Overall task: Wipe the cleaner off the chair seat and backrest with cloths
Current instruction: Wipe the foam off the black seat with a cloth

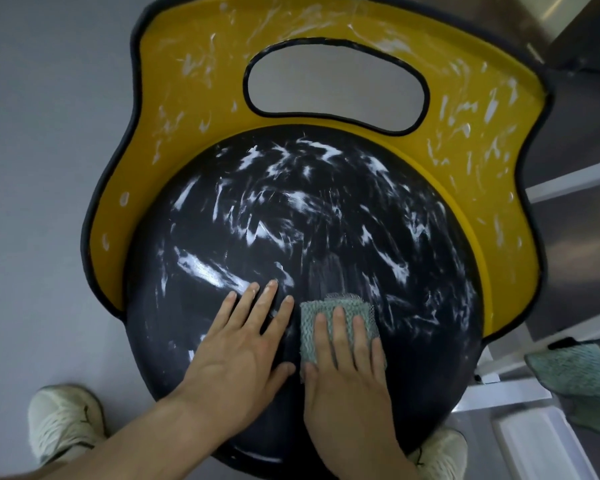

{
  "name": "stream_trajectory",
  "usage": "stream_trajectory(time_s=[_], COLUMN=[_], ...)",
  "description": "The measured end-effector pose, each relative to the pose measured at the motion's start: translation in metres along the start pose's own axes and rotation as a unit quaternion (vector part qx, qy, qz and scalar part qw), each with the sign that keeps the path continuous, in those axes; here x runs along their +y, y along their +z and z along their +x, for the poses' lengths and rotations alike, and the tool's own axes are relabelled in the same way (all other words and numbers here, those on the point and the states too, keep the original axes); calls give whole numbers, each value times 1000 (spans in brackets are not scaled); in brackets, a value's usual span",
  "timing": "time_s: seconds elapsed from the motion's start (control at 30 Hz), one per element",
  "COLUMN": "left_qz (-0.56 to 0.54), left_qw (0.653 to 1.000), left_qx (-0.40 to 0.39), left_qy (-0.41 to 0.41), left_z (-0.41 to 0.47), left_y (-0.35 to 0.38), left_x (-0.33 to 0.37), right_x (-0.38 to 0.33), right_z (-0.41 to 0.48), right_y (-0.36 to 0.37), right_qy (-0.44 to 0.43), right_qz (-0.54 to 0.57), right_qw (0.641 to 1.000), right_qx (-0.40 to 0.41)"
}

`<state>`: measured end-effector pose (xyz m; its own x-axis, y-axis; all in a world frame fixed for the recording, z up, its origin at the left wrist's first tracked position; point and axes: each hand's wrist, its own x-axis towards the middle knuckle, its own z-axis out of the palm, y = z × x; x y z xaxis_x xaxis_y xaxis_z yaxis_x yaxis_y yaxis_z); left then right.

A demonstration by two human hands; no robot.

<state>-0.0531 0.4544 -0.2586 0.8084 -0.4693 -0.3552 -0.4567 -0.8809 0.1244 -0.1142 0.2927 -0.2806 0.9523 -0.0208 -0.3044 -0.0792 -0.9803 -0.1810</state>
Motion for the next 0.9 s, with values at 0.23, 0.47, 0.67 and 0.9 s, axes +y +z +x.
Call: stream_trajectory(time_s=[0.23,0.47,0.67,0.9], left_qz=[-3,-13,-20,-26], left_qw=[1000,1000,999,1000], left_qx=[24,7,24,11], left_qy=[-3,-2,-5,-6], left_z=[-4,-5,-5,-6], left_y=[-6,-9,-8,-9], left_x=[6,5,5,4], right_x=[-2,8,-2,10], right_z=[79,-15,64,-17], right_y=[-37,1,-30,-3], right_qy=[3,-18,-6,-41], right_qz=[-16,-18,-28,-38], right_qw=[1000,1000,999,998], right_qx=[-12,-7,-26,-4])
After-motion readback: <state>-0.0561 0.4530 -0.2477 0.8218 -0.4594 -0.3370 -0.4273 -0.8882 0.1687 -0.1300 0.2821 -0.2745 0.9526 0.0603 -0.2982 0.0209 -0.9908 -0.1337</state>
